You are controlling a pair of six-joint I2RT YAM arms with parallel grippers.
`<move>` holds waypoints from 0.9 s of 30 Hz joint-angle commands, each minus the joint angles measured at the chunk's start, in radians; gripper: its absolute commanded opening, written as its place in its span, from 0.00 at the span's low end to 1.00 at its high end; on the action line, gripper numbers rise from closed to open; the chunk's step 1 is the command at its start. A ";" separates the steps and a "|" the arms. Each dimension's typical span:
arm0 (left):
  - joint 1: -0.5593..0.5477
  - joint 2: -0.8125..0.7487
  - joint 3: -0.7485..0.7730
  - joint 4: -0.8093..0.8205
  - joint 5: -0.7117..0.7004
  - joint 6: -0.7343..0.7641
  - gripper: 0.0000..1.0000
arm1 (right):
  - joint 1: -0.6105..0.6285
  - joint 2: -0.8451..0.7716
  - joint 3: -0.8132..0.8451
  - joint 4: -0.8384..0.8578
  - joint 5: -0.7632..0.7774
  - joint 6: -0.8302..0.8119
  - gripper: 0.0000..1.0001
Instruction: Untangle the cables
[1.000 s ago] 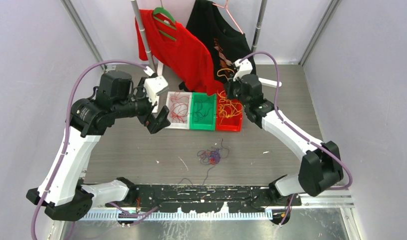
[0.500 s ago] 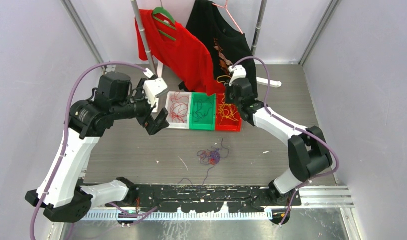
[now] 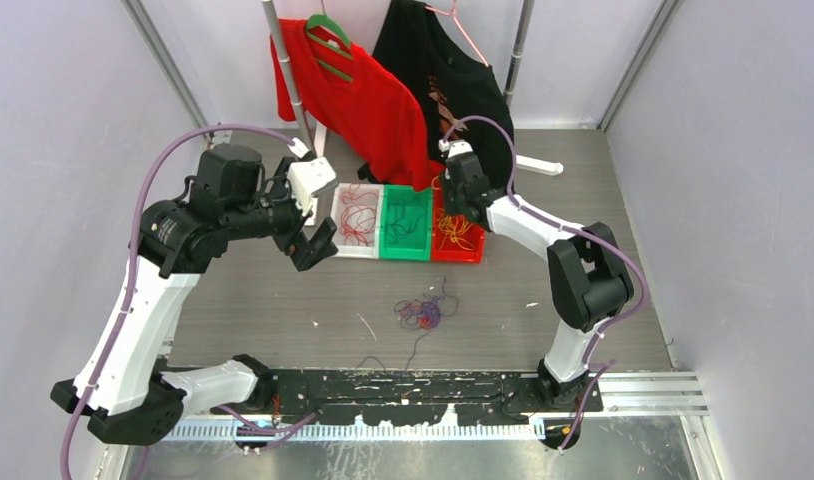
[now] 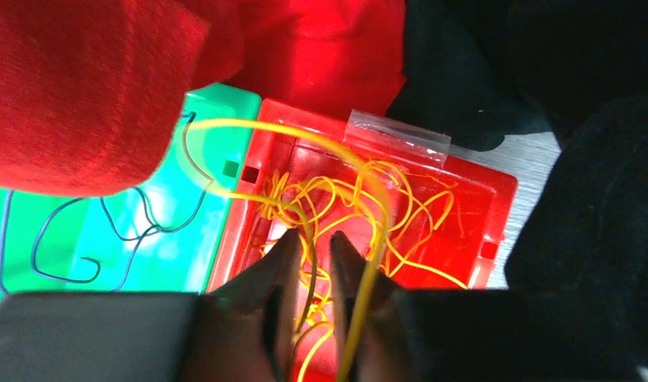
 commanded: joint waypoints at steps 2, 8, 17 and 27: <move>0.010 0.000 0.015 0.010 0.004 0.016 0.99 | -0.003 -0.018 0.101 -0.117 0.010 -0.032 0.40; 0.012 0.006 0.014 0.007 0.010 0.020 0.99 | -0.007 -0.102 0.093 -0.149 -0.006 -0.031 0.52; 0.018 0.005 0.001 0.012 0.017 0.018 0.99 | -0.007 -0.151 0.102 -0.121 -0.012 0.047 0.45; 0.037 -0.003 -0.007 0.011 0.020 0.030 0.99 | -0.017 -0.022 0.071 -0.097 -0.037 0.074 0.20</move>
